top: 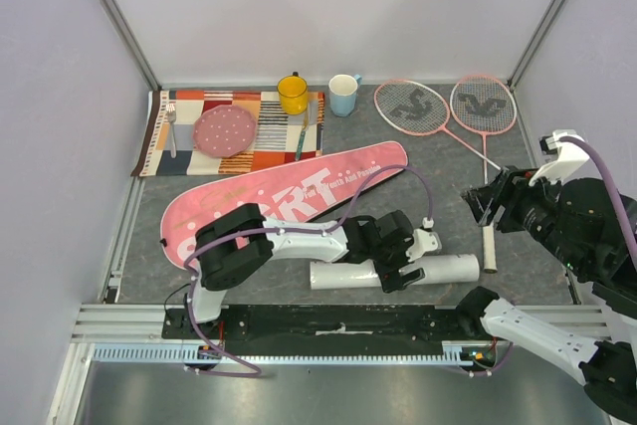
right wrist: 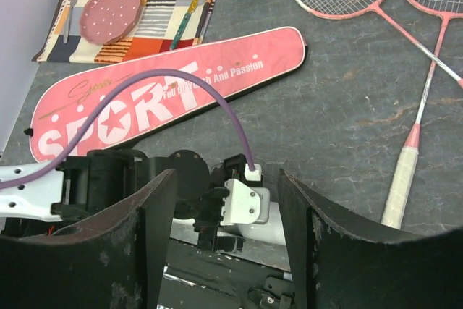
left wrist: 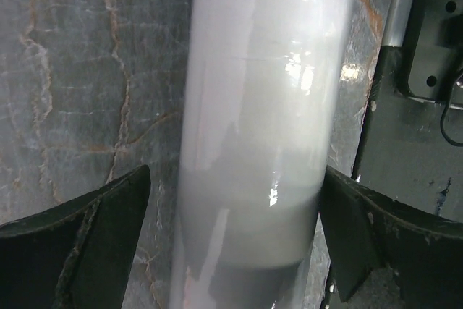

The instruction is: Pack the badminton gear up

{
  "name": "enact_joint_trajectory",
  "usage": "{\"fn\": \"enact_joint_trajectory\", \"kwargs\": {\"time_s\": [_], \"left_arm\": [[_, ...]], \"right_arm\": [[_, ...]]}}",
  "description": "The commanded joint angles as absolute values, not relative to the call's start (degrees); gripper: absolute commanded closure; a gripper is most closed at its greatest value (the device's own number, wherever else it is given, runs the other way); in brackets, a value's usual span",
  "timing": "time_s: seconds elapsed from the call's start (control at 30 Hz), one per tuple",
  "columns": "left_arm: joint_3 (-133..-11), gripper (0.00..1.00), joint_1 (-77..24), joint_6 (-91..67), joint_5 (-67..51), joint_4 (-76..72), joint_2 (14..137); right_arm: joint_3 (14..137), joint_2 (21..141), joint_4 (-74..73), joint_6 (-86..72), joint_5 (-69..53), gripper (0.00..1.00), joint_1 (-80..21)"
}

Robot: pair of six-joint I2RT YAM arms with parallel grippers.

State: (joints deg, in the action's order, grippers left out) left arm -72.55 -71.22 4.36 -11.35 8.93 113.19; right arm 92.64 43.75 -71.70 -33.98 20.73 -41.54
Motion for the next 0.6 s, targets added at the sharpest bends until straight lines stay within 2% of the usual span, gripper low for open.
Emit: {"fn": "enact_joint_trajectory", "kwargs": {"time_s": [0.0,0.33,0.53,0.57], "left_arm": [[-71.8,0.00,-71.1,0.9,-9.3,7.2,108.3],[-70.1,0.00,-71.2,0.5,-11.8,6.8,103.4],[-68.4,0.00,-71.2,-4.3,-13.3,6.9,95.5],[-67.5,0.00,-71.2,-4.9,-12.9,6.9,94.2]], "right_arm": [[90.9,42.6,-69.1,-34.4,18.9,0.34,-41.8],[87.9,41.3,-67.2,-35.1,15.9,0.34,-41.7],[84.1,41.3,-66.2,-35.5,13.1,0.33,-41.7],[83.6,41.5,-65.8,-36.4,12.7,0.31,-41.8]]}}
